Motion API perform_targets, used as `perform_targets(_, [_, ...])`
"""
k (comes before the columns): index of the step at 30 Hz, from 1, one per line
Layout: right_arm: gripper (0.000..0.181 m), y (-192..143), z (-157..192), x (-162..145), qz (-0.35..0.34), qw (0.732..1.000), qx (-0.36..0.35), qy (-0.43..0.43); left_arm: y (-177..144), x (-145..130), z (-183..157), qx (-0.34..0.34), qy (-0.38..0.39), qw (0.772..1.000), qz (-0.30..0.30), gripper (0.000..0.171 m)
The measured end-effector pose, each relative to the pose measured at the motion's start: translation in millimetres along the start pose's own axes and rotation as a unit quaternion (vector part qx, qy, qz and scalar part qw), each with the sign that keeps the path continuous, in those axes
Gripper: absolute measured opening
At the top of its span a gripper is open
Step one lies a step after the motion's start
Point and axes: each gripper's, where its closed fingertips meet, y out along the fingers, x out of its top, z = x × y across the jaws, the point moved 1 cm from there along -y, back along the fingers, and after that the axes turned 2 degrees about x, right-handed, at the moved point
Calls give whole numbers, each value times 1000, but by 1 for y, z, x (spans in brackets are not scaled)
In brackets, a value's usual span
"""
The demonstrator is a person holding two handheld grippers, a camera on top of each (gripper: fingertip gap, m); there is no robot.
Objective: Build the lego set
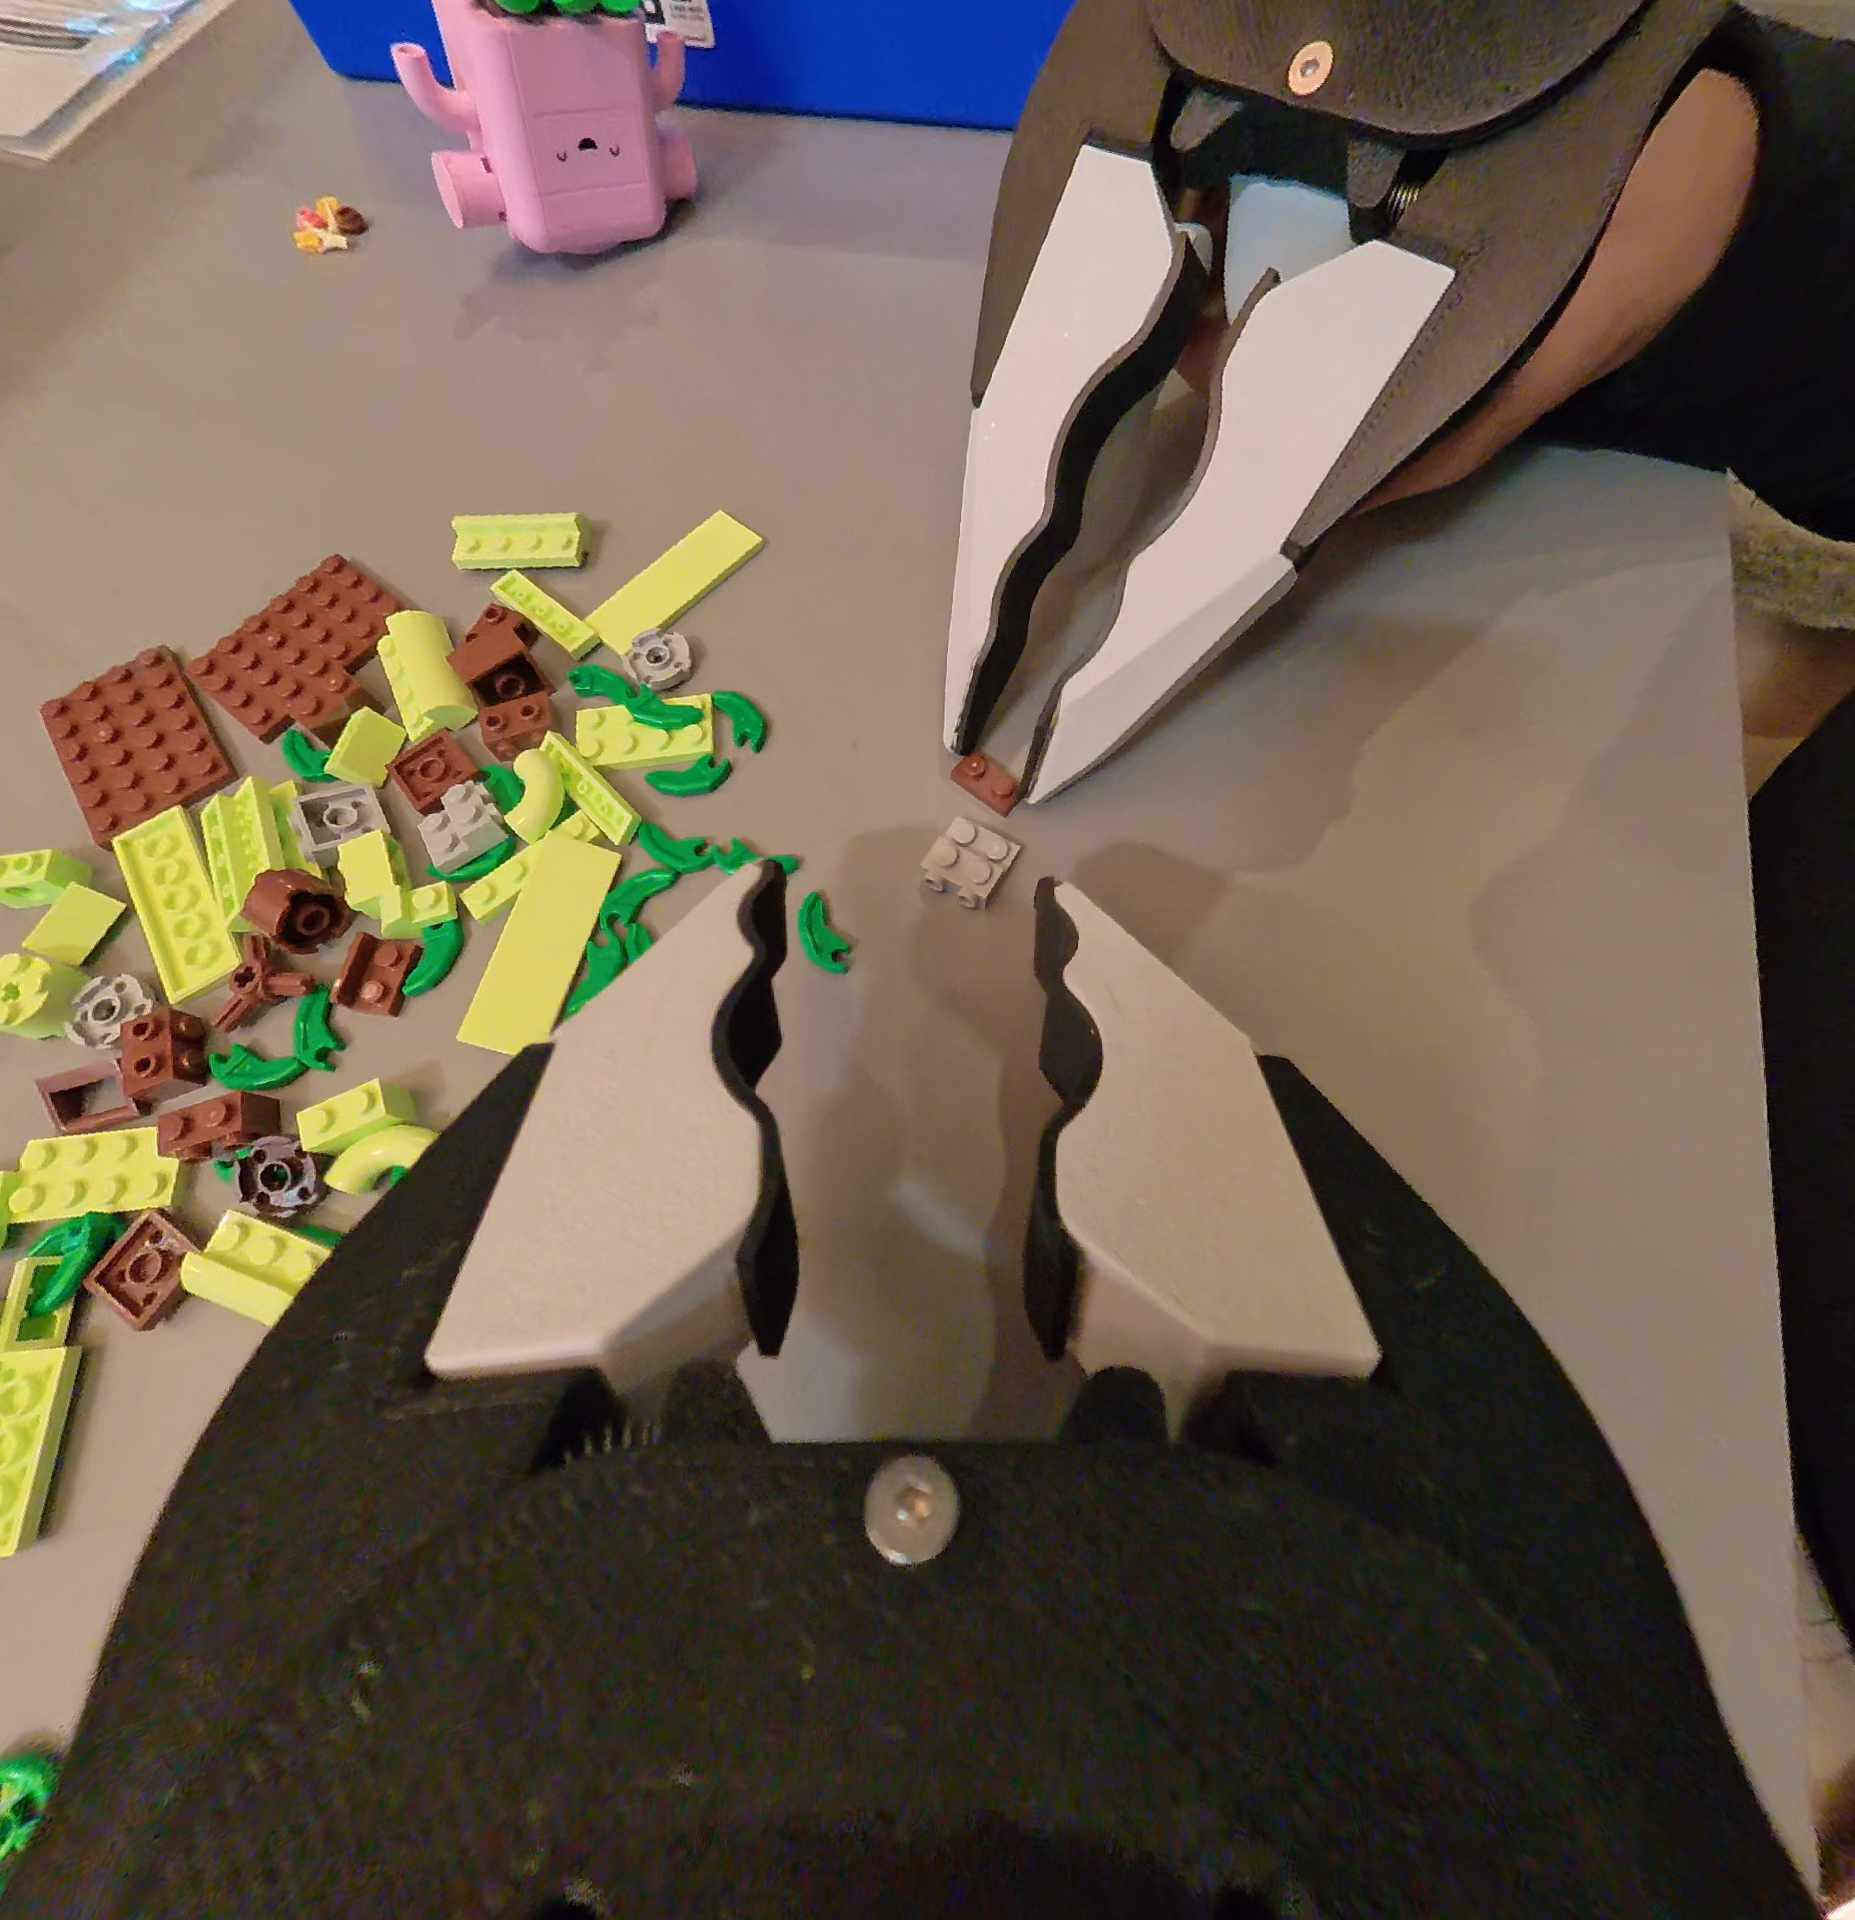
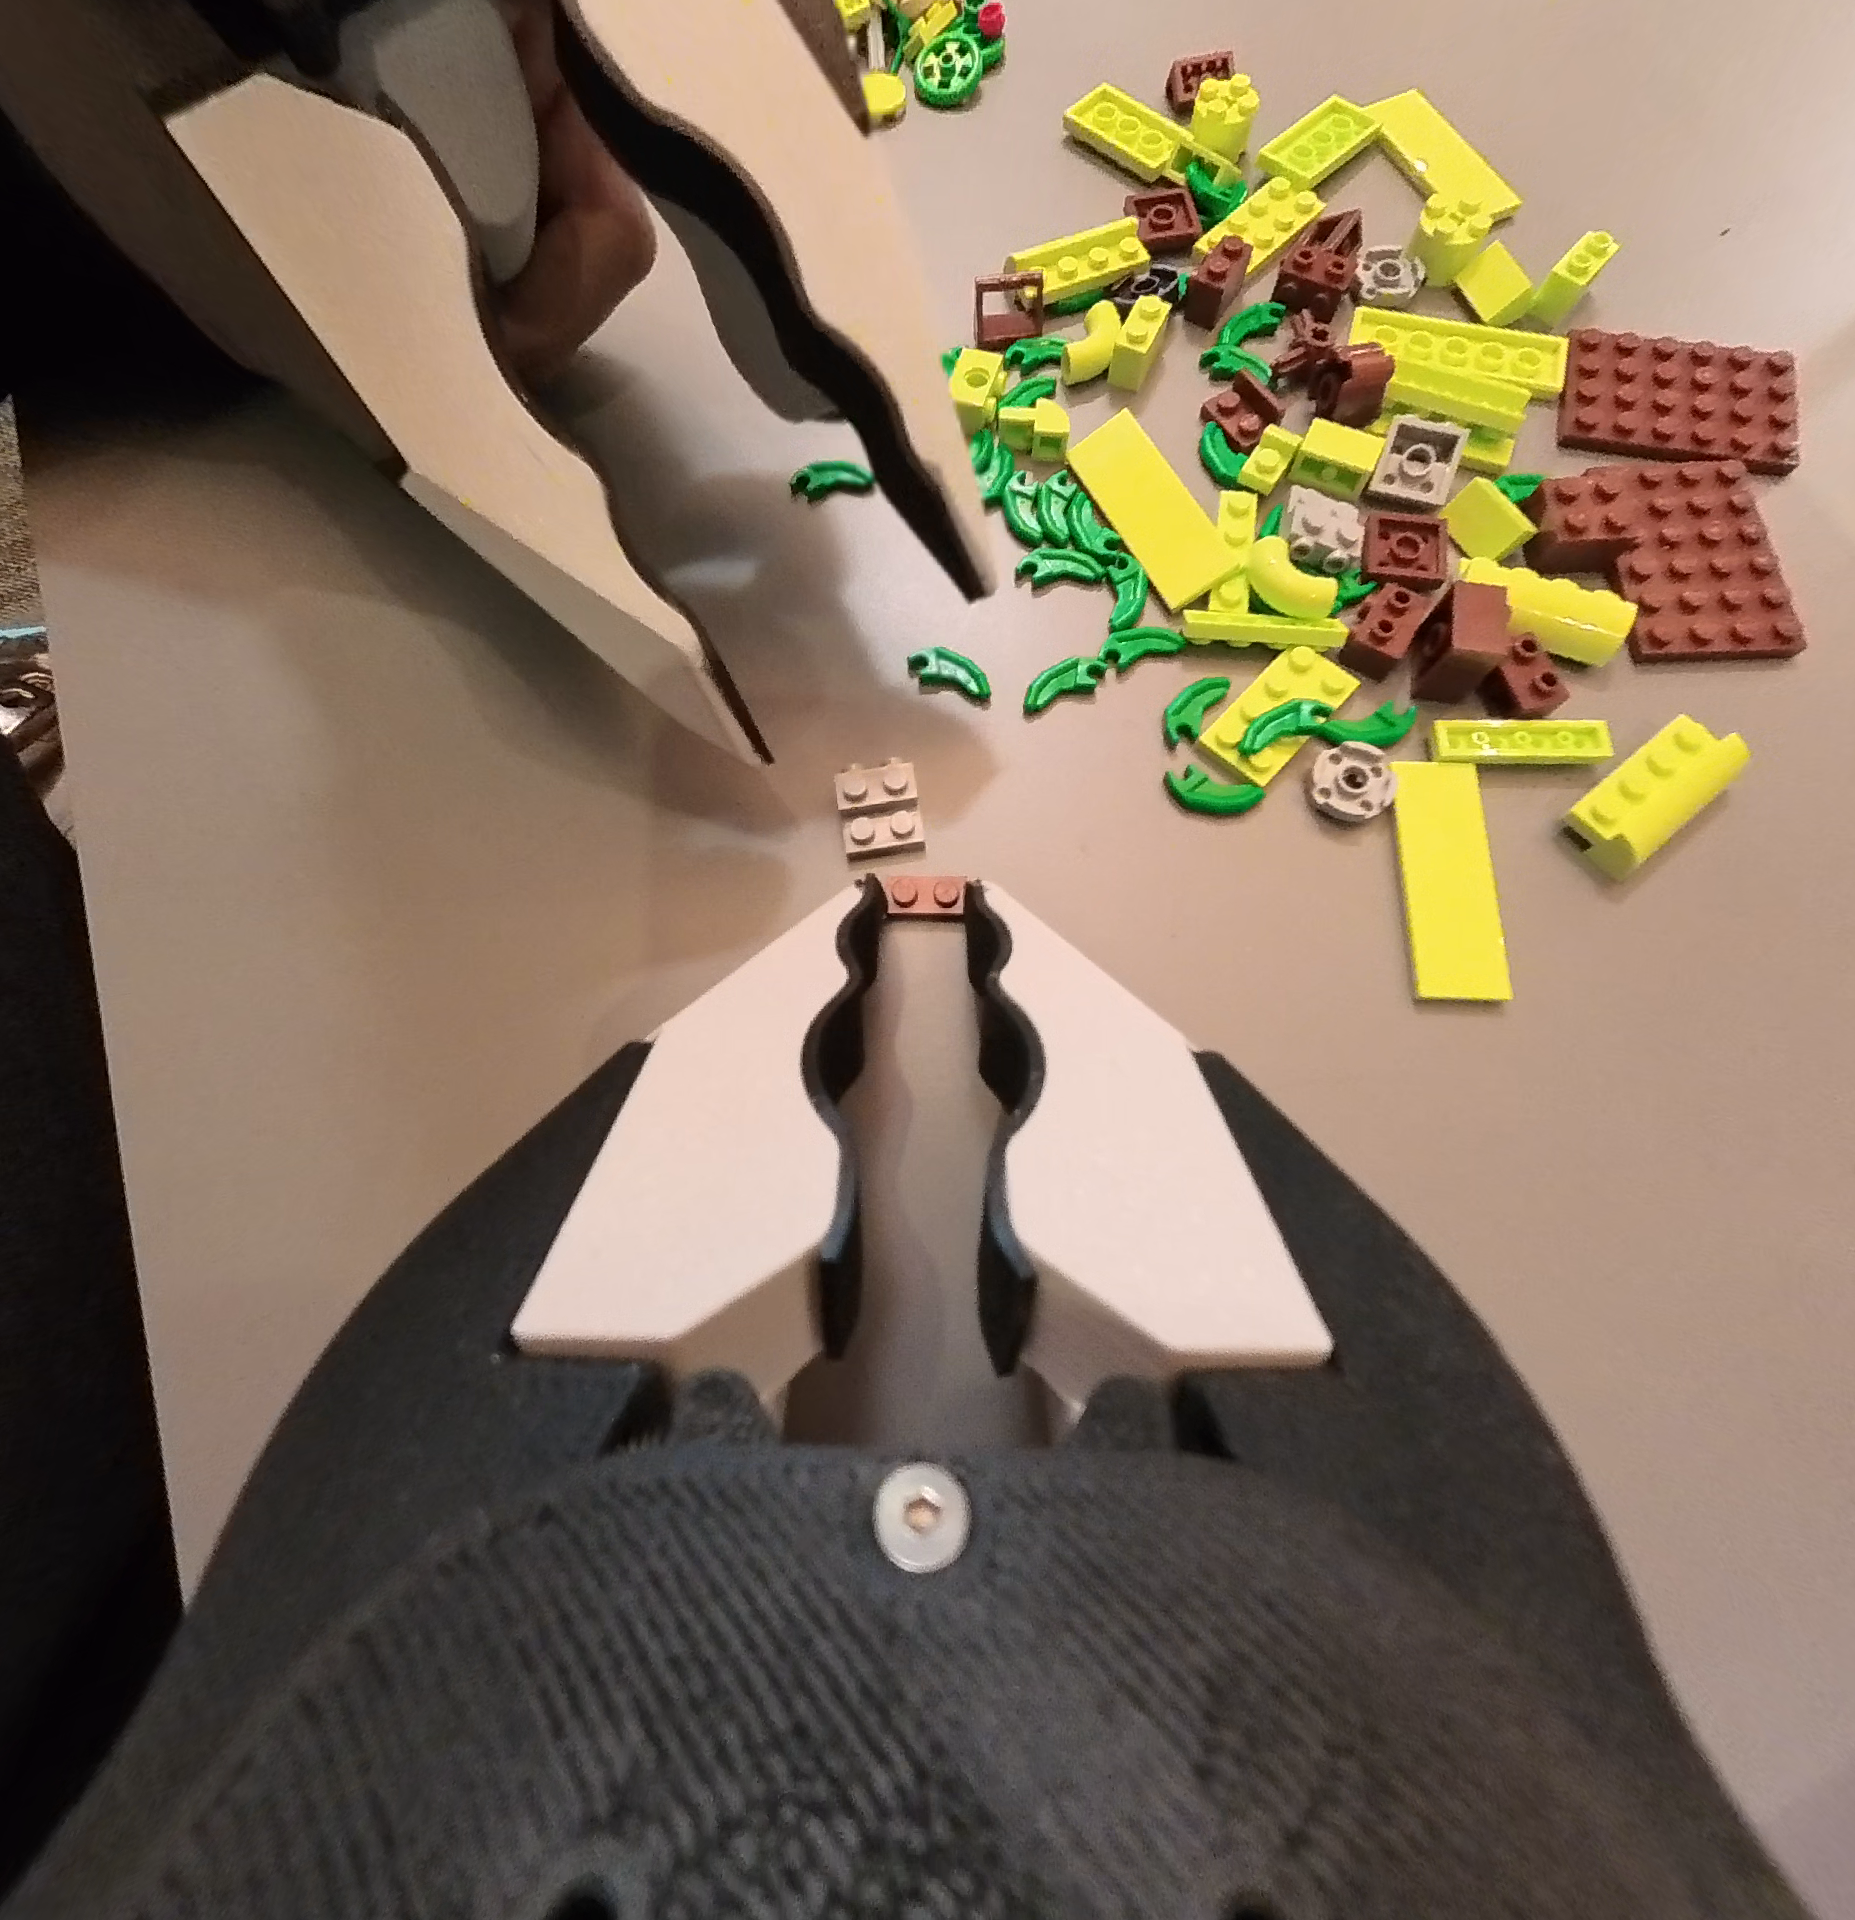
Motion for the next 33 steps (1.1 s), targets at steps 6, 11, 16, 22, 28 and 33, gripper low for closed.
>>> perform_targets(6, [15,0,0,0,1,1000,0,2,7,-7,-6,-17,11,999,32,33])
perform_targets(11, [16,1,1,-1,4,1000,4,1,9,-3,-9,-54,-15,998,30,31])
perform_targets(16, [15,2,2,-1,8,1000,2,-4,14,-3,-11,-74,-28,996,40,29])
perform_targets(22, [13,4,3,0,8,1000,2,-8,17,-7,-13,-62,-7,996,57,22])
perform_targets(28, [13,-1,9,8,-21,999,25,-16,17,-7,-14,-63,-5,996,57,15])
perform_targets(33, [13,-1,14,9,-22,998,48,-14,17,-7,-15,-68,-3,996,57,15])
